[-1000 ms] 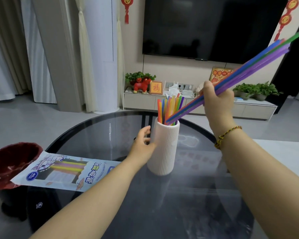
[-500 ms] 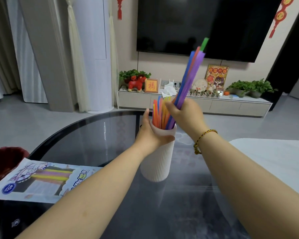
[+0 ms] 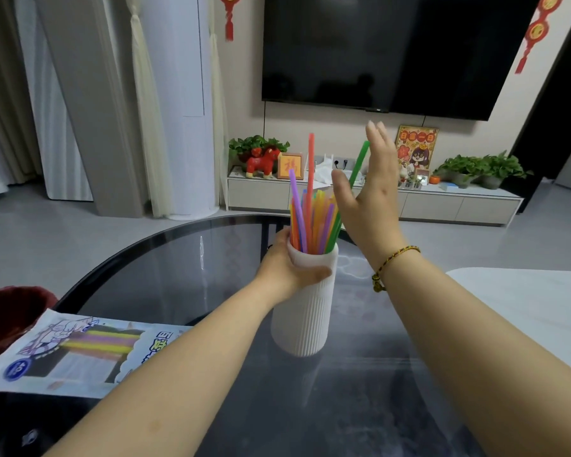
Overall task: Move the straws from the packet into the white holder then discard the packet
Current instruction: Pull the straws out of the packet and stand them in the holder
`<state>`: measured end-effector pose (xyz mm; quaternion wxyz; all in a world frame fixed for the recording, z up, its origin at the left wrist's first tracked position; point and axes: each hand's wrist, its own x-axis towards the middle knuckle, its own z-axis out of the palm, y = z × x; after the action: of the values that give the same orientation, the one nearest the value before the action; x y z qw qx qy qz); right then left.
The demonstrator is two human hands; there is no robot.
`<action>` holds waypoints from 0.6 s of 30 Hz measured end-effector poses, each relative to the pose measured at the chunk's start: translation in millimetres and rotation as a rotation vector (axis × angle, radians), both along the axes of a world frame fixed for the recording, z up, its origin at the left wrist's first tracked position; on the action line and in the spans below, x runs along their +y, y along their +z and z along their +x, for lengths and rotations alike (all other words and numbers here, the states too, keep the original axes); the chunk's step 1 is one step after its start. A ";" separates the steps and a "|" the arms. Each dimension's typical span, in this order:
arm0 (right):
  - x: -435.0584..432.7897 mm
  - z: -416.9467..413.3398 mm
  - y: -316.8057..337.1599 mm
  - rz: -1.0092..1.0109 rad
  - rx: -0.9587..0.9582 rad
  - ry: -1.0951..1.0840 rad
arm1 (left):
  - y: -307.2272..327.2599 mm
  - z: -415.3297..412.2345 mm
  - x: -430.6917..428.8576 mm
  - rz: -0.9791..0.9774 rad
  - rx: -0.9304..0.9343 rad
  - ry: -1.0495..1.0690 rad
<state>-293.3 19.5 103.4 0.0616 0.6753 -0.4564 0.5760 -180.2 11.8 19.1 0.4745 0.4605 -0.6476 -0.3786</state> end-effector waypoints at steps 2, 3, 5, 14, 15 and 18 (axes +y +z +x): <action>-0.2 2.9 2.9 -0.059 0.030 0.024 | -0.2 1.0 0.5 0.001 0.001 -0.013; 0.3 4.4 3.2 -0.058 0.038 0.047 | -0.1 1.4 0.4 0.000 -0.001 -0.015; 1.3 6.0 0.9 0.014 0.105 0.083 | 1.5 2.0 2.0 -0.005 -0.010 -0.025; 13.6 15.4 10.0 0.017 0.086 0.070 | 2.0 4.8 7.6 -0.059 -0.031 -0.079; 14.9 18.9 15.7 0.007 0.134 0.099 | 0.6 5.5 7.2 -0.075 -0.033 -0.081; 15.4 25.5 19.9 0.062 0.414 0.115 | -2.3 7.6 6.5 -0.087 -0.044 -0.083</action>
<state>-267.9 34.9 123.3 0.1003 0.8059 -0.4121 0.4131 -172.6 18.2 16.7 0.4637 0.4205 -0.6923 -0.3590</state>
